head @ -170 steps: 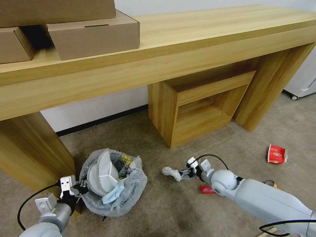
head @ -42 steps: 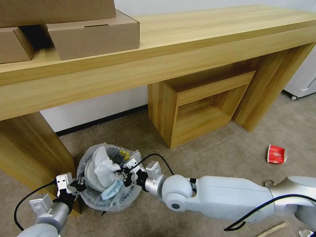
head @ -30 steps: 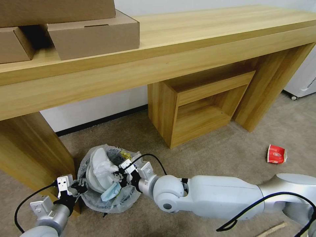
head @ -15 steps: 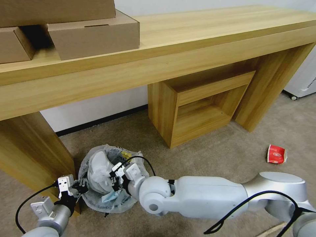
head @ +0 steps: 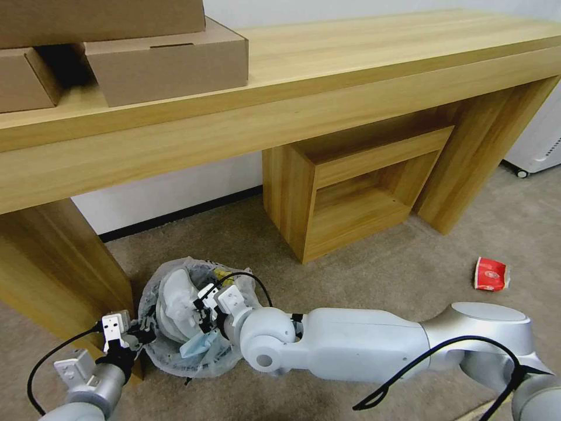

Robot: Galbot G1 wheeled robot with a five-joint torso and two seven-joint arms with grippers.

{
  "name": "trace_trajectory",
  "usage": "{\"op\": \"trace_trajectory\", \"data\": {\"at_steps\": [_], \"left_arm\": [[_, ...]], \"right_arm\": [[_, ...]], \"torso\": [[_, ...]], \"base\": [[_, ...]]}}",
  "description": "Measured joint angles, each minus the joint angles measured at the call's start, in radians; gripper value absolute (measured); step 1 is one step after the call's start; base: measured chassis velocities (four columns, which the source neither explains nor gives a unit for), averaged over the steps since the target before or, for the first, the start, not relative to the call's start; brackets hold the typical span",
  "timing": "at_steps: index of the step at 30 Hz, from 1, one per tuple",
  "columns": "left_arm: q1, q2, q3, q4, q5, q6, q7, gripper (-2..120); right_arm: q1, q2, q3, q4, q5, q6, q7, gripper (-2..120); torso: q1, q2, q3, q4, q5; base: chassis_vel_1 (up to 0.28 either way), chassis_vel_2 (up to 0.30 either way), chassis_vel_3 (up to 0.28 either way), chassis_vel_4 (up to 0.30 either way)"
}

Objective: Pick up the trash bin and place the garbage on the floor into it.

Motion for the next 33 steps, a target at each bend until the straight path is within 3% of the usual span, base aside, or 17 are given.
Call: {"op": "trace_trajectory", "data": {"at_steps": [18,27,33], "left_arm": [[0.003,-0.002,0.000,0.002,0.000,0.003,-0.004,0],[-0.001,-0.003,0.003,-0.002,0.002,0.004,-0.005,0],[0.002,-0.005,0.003,-0.002,0.002,0.004,-0.005,0]], "right_arm": [[0.013,-0.090,0.009,0.101,-0.042,0.032,-0.040,97],[0.016,-0.119,0.011,0.112,-0.073,0.049,-0.071,100],[0.016,-0.118,-0.006,0.096,-0.131,0.111,-0.140,100]], "torso": [[0.000,0.000,0.000,0.0000,0.0001],[0.000,0.000,0.000,0.0000,0.0000],[0.000,0.000,0.000,0.0001,0.0001]], "base": [[0.000,0.000,0.000,0.000],[0.000,0.000,0.000,0.000],[0.000,0.000,0.000,0.000]]}}
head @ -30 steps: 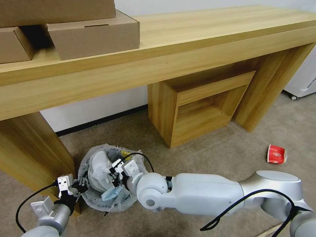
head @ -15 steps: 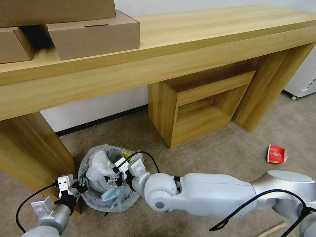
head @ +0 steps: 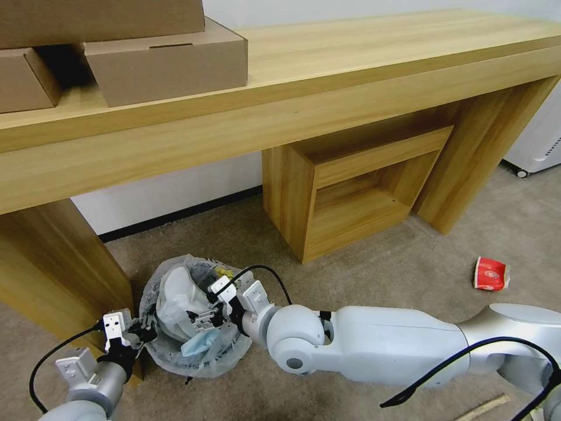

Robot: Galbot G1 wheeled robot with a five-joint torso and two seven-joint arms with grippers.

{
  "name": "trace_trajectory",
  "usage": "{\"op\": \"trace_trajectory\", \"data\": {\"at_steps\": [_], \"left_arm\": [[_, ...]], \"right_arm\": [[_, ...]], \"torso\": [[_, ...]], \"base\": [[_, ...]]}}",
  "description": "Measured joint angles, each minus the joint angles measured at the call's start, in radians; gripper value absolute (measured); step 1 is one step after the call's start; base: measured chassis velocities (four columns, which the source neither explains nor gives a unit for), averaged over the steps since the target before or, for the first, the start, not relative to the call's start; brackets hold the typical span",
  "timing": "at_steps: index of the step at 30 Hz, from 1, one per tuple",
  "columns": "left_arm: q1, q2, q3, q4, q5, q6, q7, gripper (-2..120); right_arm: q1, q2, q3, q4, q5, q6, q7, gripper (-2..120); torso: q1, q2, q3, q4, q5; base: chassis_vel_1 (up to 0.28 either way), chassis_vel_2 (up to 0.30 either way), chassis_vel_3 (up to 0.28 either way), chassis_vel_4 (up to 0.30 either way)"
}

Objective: Pick up the trash bin and place the garbage on the floor into it.

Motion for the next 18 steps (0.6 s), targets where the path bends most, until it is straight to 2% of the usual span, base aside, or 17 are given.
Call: {"op": "trace_trajectory", "data": {"at_steps": [5,12,16,18], "left_arm": [[-0.002,0.001,-0.003,0.003,-0.001,0.000,0.000,0],[-0.012,0.009,-0.007,0.009,-0.009,0.001,-0.003,0],[-0.021,0.013,-0.007,0.018,-0.013,0.006,-0.008,0],[-0.025,0.014,-0.006,0.020,-0.014,0.008,-0.009,0]], "right_arm": [[0.000,-0.010,-0.006,0.000,-0.042,0.072,-0.066,100],[-0.006,-0.049,0.003,0.011,-0.084,0.124,-0.108,100],[-0.046,-0.118,0.078,0.021,-0.158,0.234,-0.216,100],[-0.055,-0.129,0.097,0.026,-0.161,0.245,-0.230,100]], "torso": [[0.000,0.000,0.000,0.0000,-0.0001],[0.000,0.000,0.000,-0.0002,-0.0001],[0.000,0.000,0.000,0.0000,0.0002],[0.000,0.000,0.000,-0.0001,0.0001]], "base": [[0.000,0.000,0.000,0.000],[0.000,0.000,0.000,0.000],[0.000,0.000,0.000,0.000],[0.000,0.000,0.000,0.000]]}}
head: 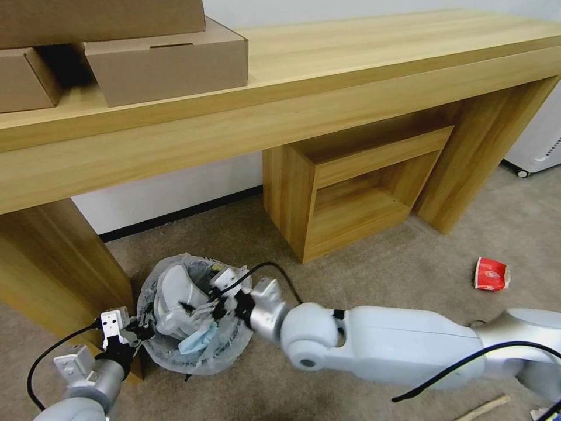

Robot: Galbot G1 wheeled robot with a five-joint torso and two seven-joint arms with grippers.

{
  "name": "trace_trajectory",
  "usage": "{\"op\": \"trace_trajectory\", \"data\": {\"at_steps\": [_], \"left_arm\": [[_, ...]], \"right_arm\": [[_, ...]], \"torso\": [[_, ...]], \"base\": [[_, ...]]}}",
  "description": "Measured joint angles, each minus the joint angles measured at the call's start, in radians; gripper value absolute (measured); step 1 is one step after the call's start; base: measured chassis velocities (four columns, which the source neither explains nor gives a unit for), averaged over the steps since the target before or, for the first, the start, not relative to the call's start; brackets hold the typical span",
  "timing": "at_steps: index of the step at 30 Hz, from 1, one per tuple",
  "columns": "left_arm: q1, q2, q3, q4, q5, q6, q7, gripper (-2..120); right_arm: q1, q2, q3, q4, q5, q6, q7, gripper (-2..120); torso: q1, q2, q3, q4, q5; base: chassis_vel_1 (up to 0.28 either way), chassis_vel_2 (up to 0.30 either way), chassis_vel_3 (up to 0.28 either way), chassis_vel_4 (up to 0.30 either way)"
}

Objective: Pick up the trash bin and place the garbage on the floor into it.

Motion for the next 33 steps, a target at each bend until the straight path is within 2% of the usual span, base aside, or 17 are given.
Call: {"op": "trace_trajectory", "data": {"at_steps": [12,15,16,18,19,20,22,24,25,27,28,30,32,33], "left_arm": [[-0.015,0.012,0.003,0.008,-0.014,0.021,-0.008,0],[-0.007,0.027,-0.002,-0.012,-0.040,0.041,-0.014,0],[-0.007,0.027,-0.002,-0.012,-0.040,0.041,-0.014,0],[-0.002,0.034,-0.005,-0.022,-0.055,0.052,-0.016,0],[0.005,0.044,-0.006,-0.035,-0.072,0.067,-0.017,0],[0.005,0.044,-0.006,-0.035,-0.072,0.067,-0.017,0],[0.014,0.054,-0.006,-0.046,-0.088,0.080,-0.017,0],[0.030,0.077,-0.004,-0.059,-0.111,0.100,-0.015,0],[0.030,0.077,-0.004,-0.059,-0.111,0.100,-0.015,0],[0.041,0.095,-0.004,-0.066,-0.129,0.111,-0.013,0],[0.041,0.095,-0.004,-0.066,-0.129,0.111,-0.013,0],[0.046,0.107,-0.002,-0.073,-0.151,0.123,-0.015,0],[0.058,0.128,0.003,-0.078,-0.165,0.136,-0.015,0],[0.058,0.128,0.003,-0.078,-0.165,0.136,-0.015,0]], "right_arm": [[-0.124,-0.057,0.175,0.037,-0.015,0.075,-0.054,100],[-0.179,-0.084,0.282,0.066,-0.015,0.085,-0.062,100],[-0.179,-0.084,0.282,0.066,-0.015,0.085,-0.062,100],[-0.210,-0.098,0.348,0.082,-0.011,0.085,-0.065,100],[-0.242,-0.112,0.424,0.100,-0.004,0.086,-0.067,100],[-0.242,-0.112,0.424,0.100,-0.004,0.086,-0.067,100],[-0.282,-0.130,0.510,0.118,0.005,0.085,-0.074,100],[-0.351,-0.164,0.639,0.141,0.014,0.084,-0.085,100],[-0.351,-0.164,0.639,0.141,0.014,0.084,-0.085,100],[-0.415,-0.192,0.736,0.159,0.016,0.085,-0.097,100],[-0.415,-0.192,0.736,0.159,0.016,0.085,-0.097,100],[-0.468,-0.210,0.803,0.175,0.017,0.086,-0.107,100],[-0.586,-0.235,0.934,0.202,0.015,0.091,-0.120,100],[-0.586,-0.235,0.934,0.202,0.015,0.091,-0.120,100]], "torso": [[0.000,0.000,0.000,0.0001,-0.0002],[0.000,0.000,0.000,0.0001,-0.0001],[0.000,0.000,0.000,0.0001,-0.0001],[0.000,0.000,0.000,0.0001,0.0000],[0.000,0.000,0.000,0.0001,-0.0001],[0.000,0.000,0.000,0.0001,-0.0001],[0.000,0.000,0.000,0.0001,-0.0001],[0.000,0.000,0.000,0.0001,-0.0001],[0.000,0.000,0.000,0.0001,-0.0001],[0.000,0.000,0.000,0.0001,0.0000],[0.000,0.000,0.000,0.0001,0.0000],[0.000,0.000,0.000,0.0001,-0.0001],[0.000,0.000,0.000,-0.0001,0.0000],[0.000,0.000,0.000,-0.0001,0.0000]], "base": [[0.000,0.000,0.000,0.000],[0.000,0.000,0.000,0.000],[0.000,0.000,0.000,0.000],[0.000,0.000,0.000,0.000],[0.000,0.000,0.000,0.000],[0.000,0.000,0.000,0.000],[0.000,0.000,0.000,0.000],[0.000,0.000,0.000,0.000],[0.000,0.000,0.000,0.000],[0.000,0.000,0.000,0.000],[0.000,0.000,0.000,0.000],[0.000,0.000,0.000,0.000],[0.000,0.000,0.000,0.000],[0.000,0.000,0.000,0.000]]}}
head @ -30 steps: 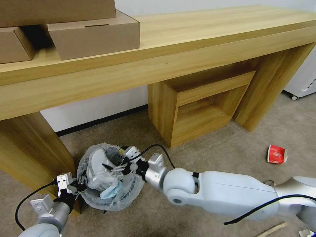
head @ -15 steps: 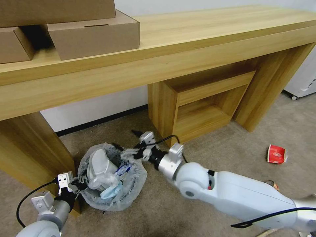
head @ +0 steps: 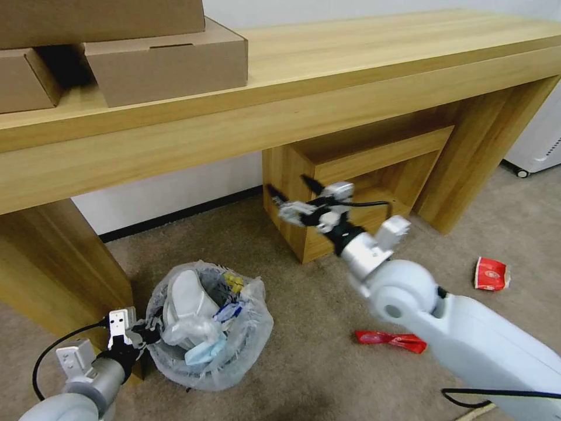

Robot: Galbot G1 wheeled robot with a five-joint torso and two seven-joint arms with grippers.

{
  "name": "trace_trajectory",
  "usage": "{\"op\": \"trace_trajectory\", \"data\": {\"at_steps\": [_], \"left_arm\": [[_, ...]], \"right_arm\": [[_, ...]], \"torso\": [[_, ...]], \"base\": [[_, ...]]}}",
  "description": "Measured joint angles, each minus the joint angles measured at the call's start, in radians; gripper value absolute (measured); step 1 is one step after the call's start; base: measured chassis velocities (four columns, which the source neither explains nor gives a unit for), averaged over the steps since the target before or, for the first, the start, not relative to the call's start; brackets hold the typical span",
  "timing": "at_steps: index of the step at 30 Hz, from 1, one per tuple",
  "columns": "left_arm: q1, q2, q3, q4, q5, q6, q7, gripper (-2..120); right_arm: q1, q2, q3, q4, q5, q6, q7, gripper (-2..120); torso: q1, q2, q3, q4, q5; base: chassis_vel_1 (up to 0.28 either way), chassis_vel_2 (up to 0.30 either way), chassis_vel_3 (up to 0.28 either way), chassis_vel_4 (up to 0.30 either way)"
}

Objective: Pick up the trash bin and place the garbage on the floor into it.

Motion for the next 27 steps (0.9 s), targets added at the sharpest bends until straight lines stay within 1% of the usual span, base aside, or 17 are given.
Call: {"op": "trace_trajectory", "data": {"at_steps": [1,2,3,4,7,9,11,13,15,16,19,27], "left_arm": [[0.002,0.004,0.001,0.000,-0.002,0.001,0.000,0],[0.005,0.014,0.002,-0.002,-0.012,0.004,0.000,0],[0.010,0.020,0.002,-0.006,-0.019,0.005,0.002,0],[0.010,0.020,0.002,-0.006,-0.019,0.005,0.002,0],[0.049,0.017,-0.015,-0.019,-0.010,-0.003,0.017,0],[0.053,0.016,-0.018,-0.020,-0.008,-0.004,0.018,0],[0.058,0.015,-0.024,-0.023,0.000,-0.013,0.023,0],[0.057,0.015,-0.024,-0.023,0.000,-0.013,0.023,0],[0.049,0.024,-0.023,-0.018,0.004,-0.017,0.026,0],[0.049,0.024,-0.023,-0.018,0.004,-0.017,0.026,0],[0.044,0.032,-0.019,-0.009,0.005,-0.017,0.026,0],[0.034,0.039,-0.010,0.004,0.005,-0.014,0.027,0]], "right_arm": [[-0.027,-0.004,0.028,0.006,-0.002,0.003,-0.002,100],[-0.093,-0.014,0.102,0.017,-0.012,0.008,-0.005,100],[-0.132,-0.019,0.143,0.025,-0.024,0.017,-0.006,100],[-0.132,-0.019,0.143,0.025,-0.024,0.017,-0.006,100],[-0.194,-0.006,0.202,0.027,-0.074,0.035,0.016,100],[-0.199,-0.004,0.205,0.026,-0.078,0.035,0.018,100],[-0.252,0.017,0.253,0.024,-0.130,0.031,0.042,100],[-0.259,0.019,0.259,0.023,-0.138,0.031,0.044,100],[-0.333,0.042,0.344,0.015,-0.215,0.025,0.059,100],[-0.333,0.042,0.344,0.015,-0.215,0.025,0.059,100],[-0.382,0.056,0.408,0.001,-0.265,0.024,0.063,100],[-0.417,0.066,0.439,-0.010,-0.285,0.033,0.066,100]], "torso": [[0.000,0.000,0.000,0.0001,0.0000],[0.000,0.000,0.000,-0.0001,0.0000],[0.000,0.000,0.000,-0.0001,-0.0002],[0.000,0.000,0.000,-0.0001,-0.0002],[0.000,0.000,0.000,0.0000,-0.0001],[0.000,0.000,0.000,0.0002,0.0000],[0.000,0.000,0.000,0.0006,-0.0003],[0.000,0.000,0.000,0.0006,-0.0003],[0.000,0.000,0.000,0.0000,-0.0002],[0.000,0.000,0.000,0.0000,-0.0002],[0.000,0.000,0.000,0.0000,-0.0002],[0.000,0.000,0.000,0.0001,-0.0002]], "base": [[0.000,0.000,0.000,0.000],[0.000,0.000,0.000,0.000],[0.000,0.000,0.000,0.000],[0.000,0.000,0.000,0.000],[0.000,0.000,0.000,0.000],[0.000,0.000,0.000,0.000],[0.000,0.000,0.000,0.000],[0.000,0.000,0.000,0.000],[0.000,0.000,0.000,0.000],[0.000,0.000,0.000,0.000],[0.000,0.000,0.000,0.000],[0.000,0.000,0.000,0.000]]}}
